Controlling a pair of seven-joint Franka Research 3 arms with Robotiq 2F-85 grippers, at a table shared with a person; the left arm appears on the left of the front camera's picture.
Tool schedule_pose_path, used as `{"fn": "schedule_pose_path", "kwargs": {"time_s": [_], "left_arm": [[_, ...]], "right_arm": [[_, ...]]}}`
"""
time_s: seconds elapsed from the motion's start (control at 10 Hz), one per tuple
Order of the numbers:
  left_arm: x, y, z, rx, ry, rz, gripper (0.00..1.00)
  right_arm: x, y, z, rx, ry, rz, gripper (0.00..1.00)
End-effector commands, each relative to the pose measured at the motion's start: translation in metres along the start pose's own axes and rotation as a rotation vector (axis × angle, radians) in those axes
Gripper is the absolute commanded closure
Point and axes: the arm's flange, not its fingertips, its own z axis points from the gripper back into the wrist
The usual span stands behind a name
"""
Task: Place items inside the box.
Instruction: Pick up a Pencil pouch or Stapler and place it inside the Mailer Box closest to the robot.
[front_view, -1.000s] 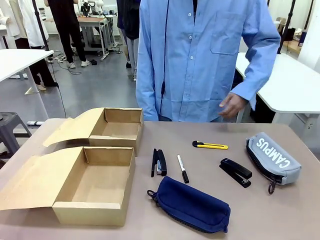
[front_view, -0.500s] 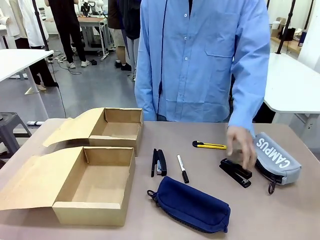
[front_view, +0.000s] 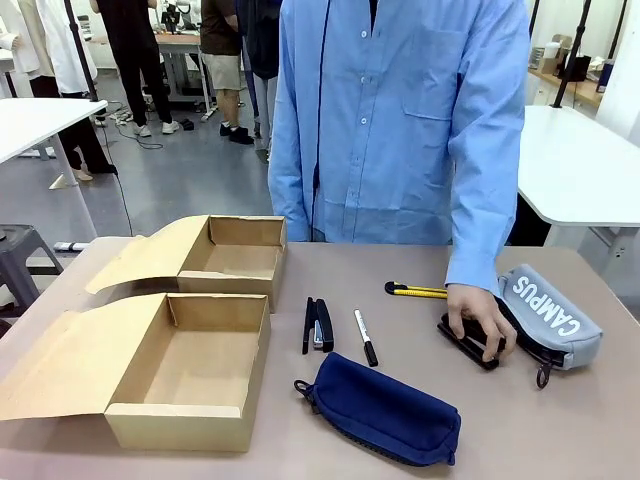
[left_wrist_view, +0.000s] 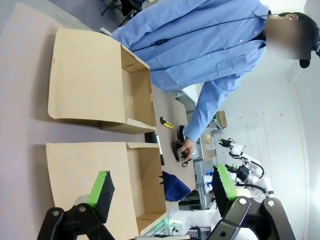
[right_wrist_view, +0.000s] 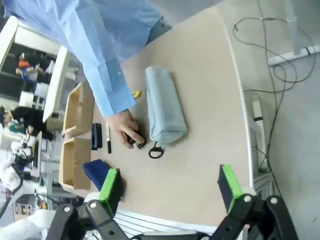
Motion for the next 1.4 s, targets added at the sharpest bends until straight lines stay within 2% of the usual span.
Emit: {"fn": "schedule_pose_path", "kwargs": {"time_s": [0.0,0.3,0.5,0.7,0.9,1.0,1.2,1.3], "left_arm": [[0.001,0.0,-0.001,-0.024,-0.014,-0.023,0.0],[0.001,0.0,-0.001,-0.024,-0.014,-0.023,0.0],[0.001,0.0,-0.001,-0.024,-0.014,-0.023,0.0],[0.001,0.0,-0.001,-0.024,-0.014,-0.023,0.0],[0.001,0.0,-0.001,-0.024,-0.014,-0.023,0.0],[0.001,0.0,-0.001,-0.024,-0.014,-0.023,0.0],[0.001,0.0,-0.001,-0.024,-0.014,-0.023,0.0],[0.001,0.0,-0.001,-0.024,-0.014,-0.023,0.0]], "right_arm": [[-0.025,0.021,-0.027,-0.018,0.016,0.045,0.0],[-0.02,0.03,-0.041,-0.011,0.055,0.048,0.0],[-0.015,0.062,-0.073,-0.054,0.119,0.053,0.0],[-0.01,0.112,-0.141,-0.186,0.236,0.133,0.0],[-0.002,0.162,-0.222,-0.405,0.36,0.234,0.0],[-0.004,0.179,-0.255,-0.476,0.405,0.32,0.0],[-0.019,0.192,-0.307,-0.643,0.443,0.419,0.0],[-0.023,0.19,-0.325,-0.703,0.408,0.408,0.0]]}}
